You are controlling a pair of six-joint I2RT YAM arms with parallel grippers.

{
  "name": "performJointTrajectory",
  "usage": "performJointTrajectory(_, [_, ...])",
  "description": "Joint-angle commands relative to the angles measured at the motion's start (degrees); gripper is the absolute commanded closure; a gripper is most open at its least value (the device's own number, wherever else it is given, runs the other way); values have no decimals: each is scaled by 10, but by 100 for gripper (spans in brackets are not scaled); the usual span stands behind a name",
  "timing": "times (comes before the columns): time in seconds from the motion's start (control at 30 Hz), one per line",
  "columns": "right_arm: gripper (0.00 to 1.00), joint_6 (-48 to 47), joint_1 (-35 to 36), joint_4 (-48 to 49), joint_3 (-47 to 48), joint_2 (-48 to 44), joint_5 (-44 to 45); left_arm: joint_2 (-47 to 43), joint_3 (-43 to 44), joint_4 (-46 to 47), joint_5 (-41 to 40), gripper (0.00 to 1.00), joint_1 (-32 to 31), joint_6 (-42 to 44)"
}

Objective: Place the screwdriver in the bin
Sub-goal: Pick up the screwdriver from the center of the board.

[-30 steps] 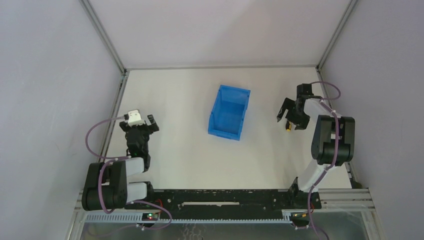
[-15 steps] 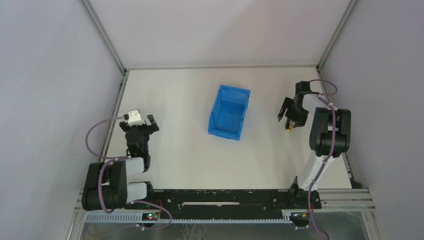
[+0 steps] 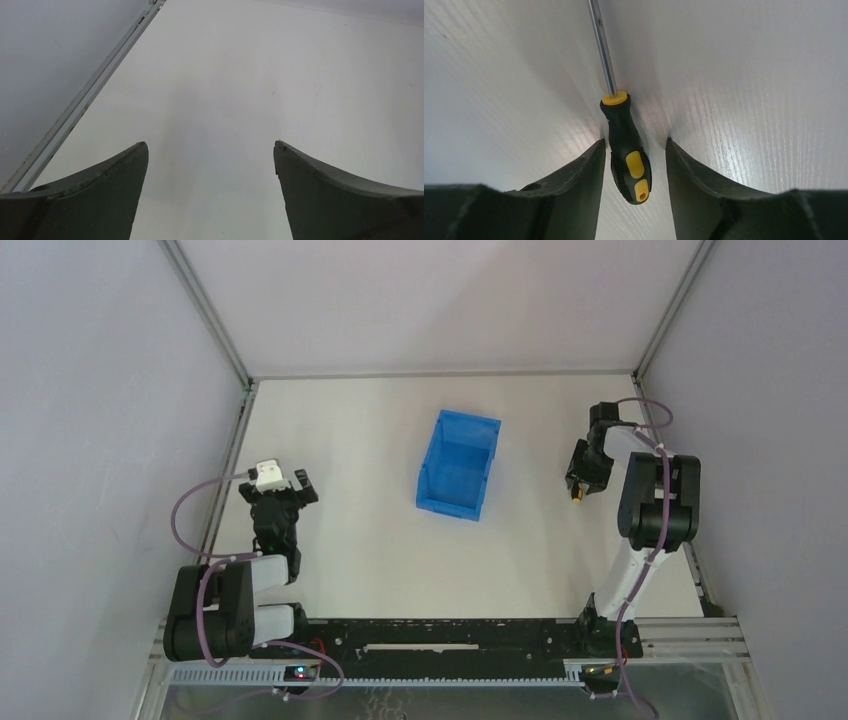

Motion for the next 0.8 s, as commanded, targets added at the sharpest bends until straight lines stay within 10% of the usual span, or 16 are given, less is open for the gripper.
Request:
performJointTrajectory(0.0, [46, -8, 9, -31, 11, 36, 9, -5, 18, 21, -6, 0, -3, 10])
performJointTrajectory(0.2, [54, -6, 19, -40, 20, 45, 27, -6, 18, 21, -6, 0, -3, 10])
performJointTrajectory(0.53, [100, 3, 22, -46, 26, 50, 32, -5, 19, 21, -6, 0, -3, 10])
performJointTrajectory(0.77, [100, 15, 22, -57, 27, 30, 37, -5, 18, 21, -6, 0, -3, 10])
